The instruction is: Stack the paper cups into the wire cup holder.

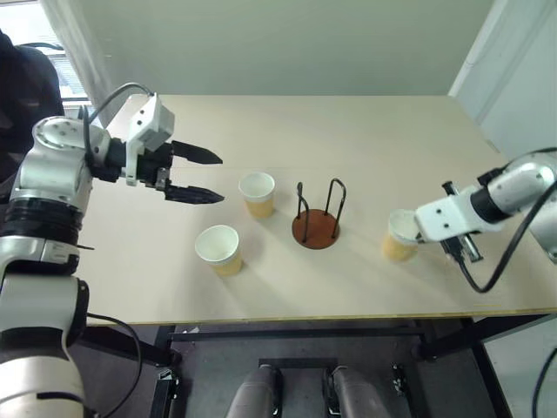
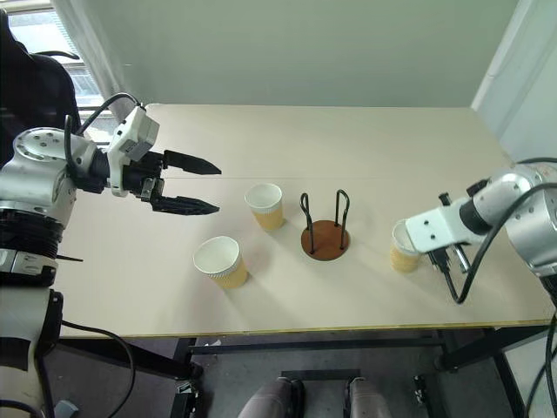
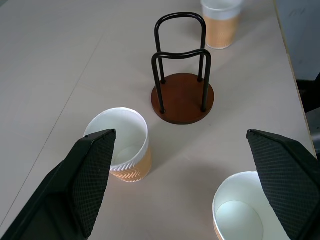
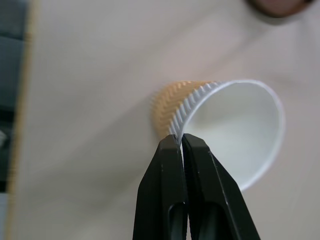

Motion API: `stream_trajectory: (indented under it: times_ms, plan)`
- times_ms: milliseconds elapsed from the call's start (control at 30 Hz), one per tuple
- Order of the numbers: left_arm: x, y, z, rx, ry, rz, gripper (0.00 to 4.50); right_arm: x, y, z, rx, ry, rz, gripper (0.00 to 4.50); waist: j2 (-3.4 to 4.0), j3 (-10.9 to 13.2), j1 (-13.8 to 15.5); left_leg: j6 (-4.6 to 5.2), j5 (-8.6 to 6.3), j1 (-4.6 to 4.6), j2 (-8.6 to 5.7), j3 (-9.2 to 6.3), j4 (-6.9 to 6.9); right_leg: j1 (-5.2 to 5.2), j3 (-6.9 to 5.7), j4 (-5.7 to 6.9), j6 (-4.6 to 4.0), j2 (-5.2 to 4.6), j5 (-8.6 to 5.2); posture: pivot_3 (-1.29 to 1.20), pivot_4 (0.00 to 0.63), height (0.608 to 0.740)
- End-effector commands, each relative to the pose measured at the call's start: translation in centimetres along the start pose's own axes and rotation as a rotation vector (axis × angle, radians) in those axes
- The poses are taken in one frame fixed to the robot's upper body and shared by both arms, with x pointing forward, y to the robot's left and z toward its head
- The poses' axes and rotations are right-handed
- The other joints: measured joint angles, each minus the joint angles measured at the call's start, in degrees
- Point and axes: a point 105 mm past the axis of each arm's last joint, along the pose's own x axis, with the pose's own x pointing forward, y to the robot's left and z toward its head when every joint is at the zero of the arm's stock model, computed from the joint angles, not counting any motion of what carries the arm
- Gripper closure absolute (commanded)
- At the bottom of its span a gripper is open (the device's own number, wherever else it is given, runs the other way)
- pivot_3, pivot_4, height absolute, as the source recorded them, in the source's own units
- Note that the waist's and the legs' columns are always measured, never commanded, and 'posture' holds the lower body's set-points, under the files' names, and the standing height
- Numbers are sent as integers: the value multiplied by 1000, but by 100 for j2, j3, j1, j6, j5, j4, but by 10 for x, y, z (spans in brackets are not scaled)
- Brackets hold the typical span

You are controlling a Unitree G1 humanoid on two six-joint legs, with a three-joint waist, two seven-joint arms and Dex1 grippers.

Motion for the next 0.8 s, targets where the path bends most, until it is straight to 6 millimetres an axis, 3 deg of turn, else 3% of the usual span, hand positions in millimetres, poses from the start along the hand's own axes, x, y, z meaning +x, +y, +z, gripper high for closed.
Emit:
stream_trajectory:
  times_ms: [33,467,567,633,800]
  plan:
    - [-8,0,14,48,-24,-8,0,-5,-5,-4,-15,19,-30,4445,0,0,17,1,0,-2,0,-1,0,0,-1,0,1,0,-1,0,150,740]
    - [-10,2,14,42,-25,3,0,10,8,-5,-30,33,-3,4445,0,0,4,-11,-8,0,0,0,0,1,-1,-3,-4,0,1,0,150,740]
    - [-10,2,14,40,-25,5,0,10,8,-7,-38,45,-21,3882,0,0,8,-12,-9,-2,0,0,0,1,-1,-3,-3,0,1,0,150,740]
    - [-11,2,14,39,-25,6,0,10,7,-7,-50,55,-34,3267,0,0,9,-12,-9,-3,0,-1,0,1,-1,-4,-3,0,1,0,150,740]
    - [-12,2,14,38,-25,9,0,11,7,-8,-61,70,-38,3267,0,0,9,-12,-10,-3,0,-1,0,0,-1,-5,-3,0,1,0,150,740]
